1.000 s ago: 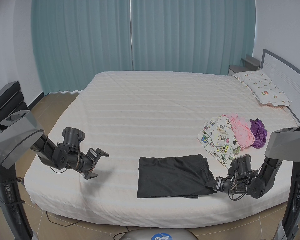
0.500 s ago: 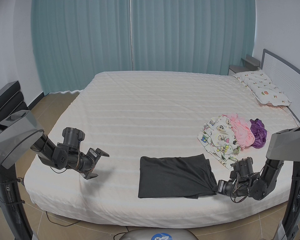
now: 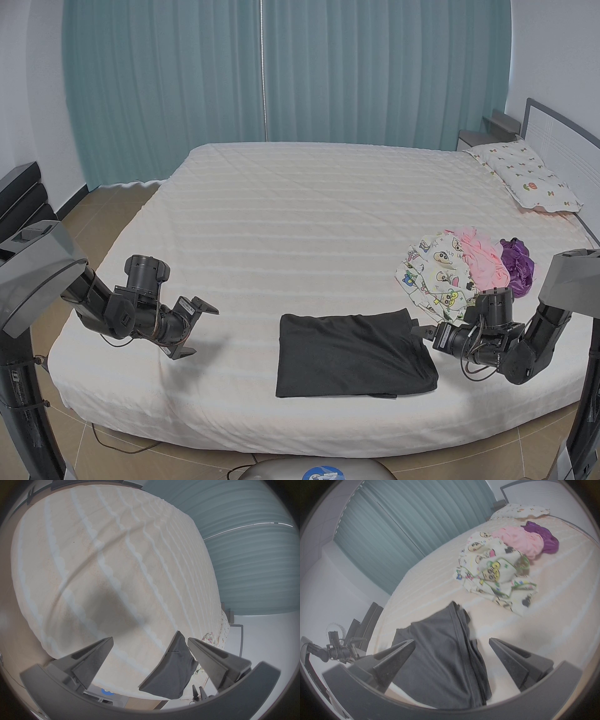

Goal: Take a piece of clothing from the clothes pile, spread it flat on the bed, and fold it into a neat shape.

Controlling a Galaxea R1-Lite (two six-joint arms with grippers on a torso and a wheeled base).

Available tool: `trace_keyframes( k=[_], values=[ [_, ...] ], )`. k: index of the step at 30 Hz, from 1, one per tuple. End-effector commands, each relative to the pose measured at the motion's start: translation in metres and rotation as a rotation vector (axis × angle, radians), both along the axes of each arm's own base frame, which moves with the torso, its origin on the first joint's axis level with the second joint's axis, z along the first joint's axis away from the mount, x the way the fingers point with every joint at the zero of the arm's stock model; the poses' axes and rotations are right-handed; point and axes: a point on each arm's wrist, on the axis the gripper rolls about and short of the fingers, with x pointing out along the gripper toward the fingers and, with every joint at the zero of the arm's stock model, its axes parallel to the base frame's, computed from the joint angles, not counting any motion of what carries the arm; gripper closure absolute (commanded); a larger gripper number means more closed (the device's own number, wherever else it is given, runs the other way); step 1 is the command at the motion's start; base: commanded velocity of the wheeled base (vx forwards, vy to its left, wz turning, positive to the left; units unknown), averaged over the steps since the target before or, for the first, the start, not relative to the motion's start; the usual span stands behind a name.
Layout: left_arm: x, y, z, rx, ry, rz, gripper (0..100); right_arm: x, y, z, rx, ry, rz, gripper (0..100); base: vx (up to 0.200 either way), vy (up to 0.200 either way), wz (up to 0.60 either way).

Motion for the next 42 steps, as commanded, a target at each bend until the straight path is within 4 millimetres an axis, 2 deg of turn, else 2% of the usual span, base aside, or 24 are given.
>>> trace_keyframes(
  k=[1, 11, 15, 19, 20, 35, 36, 42],
  values=[
    [0.0, 0.0, 0.0, 0.0, -0.001, 0.002, 0, 0.028, 0.008, -0.022, -0.002, 0.002, 0.003, 0, 0.2, 0.0, 0.0],
    [0.0, 0.0, -0.001, 0.005, -0.001, 0.002, 0, 0.07, 0.023, -0.037, -0.002, 0.005, 0.022, 0, 0.0, 0.0, 0.0],
    [0.0, 0.0, -0.001, 0.005, -0.001, 0.002, 0, 0.073, 0.032, -0.043, -0.004, 0.007, 0.039, 0, 0.0, 0.0, 0.0],
    [0.0, 0.0, -0.001, 0.005, -0.003, 0.002, 0, 0.071, 0.032, -0.047, -0.006, 0.02, 0.042, 0, 0.0, 0.0, 0.0],
    [0.0, 0.0, -0.001, 0.005, -0.001, 0.002, 0, 0.07, 0.032, -0.046, -0.007, 0.02, 0.041, 100, 0.0, 0.0, 0.0],
    [0.0, 0.0, -0.001, 0.004, -0.002, 0.003, 0, 0.072, 0.026, -0.037, 0.052, 0.01, -0.014, 100, 0.0, 0.0, 0.0],
    [0.001, -0.001, 0.0, 0.005, -0.004, 0.002, 0, 0.074, 0.016, -0.037, 0.057, 0.01, -0.048, 100, 0.0, 0.0, 0.0],
    [0.0, 0.0, -0.001, 0.005, -0.001, 0.002, 0, 0.077, 0.003, -0.038, 0.057, 0.011, -0.083, 100, 0.0, 0.0, 0.0]
  ],
)
